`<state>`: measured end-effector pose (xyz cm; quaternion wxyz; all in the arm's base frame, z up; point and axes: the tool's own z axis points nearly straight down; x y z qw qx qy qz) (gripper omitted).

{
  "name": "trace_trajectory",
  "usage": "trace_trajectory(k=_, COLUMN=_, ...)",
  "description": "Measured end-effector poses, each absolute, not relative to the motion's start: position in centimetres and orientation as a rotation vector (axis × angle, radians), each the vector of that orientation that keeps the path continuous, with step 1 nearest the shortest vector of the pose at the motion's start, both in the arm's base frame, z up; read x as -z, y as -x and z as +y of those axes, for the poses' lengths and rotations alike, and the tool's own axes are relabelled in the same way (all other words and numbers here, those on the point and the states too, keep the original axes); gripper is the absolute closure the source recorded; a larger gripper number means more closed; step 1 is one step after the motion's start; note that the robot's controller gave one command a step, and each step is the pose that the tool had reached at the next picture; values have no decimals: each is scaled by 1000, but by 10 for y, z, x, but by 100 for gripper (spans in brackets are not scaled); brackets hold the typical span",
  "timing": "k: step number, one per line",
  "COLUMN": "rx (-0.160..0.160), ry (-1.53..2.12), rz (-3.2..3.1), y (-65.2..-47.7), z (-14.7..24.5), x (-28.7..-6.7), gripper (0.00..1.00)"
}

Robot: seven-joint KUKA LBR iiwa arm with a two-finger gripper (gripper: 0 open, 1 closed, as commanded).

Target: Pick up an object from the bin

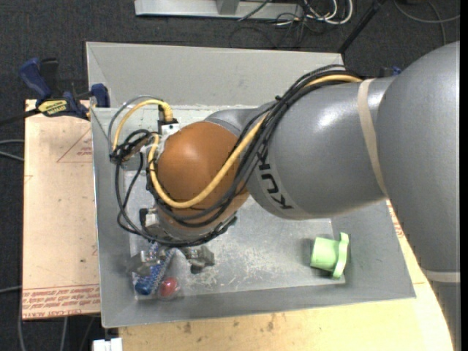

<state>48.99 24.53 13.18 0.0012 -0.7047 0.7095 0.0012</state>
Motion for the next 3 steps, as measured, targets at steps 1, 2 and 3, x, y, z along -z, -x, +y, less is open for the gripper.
trace_trajectory(k=1, rx=-5, ry=2435, rz=1982, y=-508, z=250, x=-69, gripper=0)
trace_trajectory(k=2, rx=-5, ry=2434, rz=1984, y=-509, z=249, x=-69, gripper=100)
trace_trajectory(k=3, rx=3, ry=2434, rz=1973, y=-521, z=244, x=-165, gripper=100)
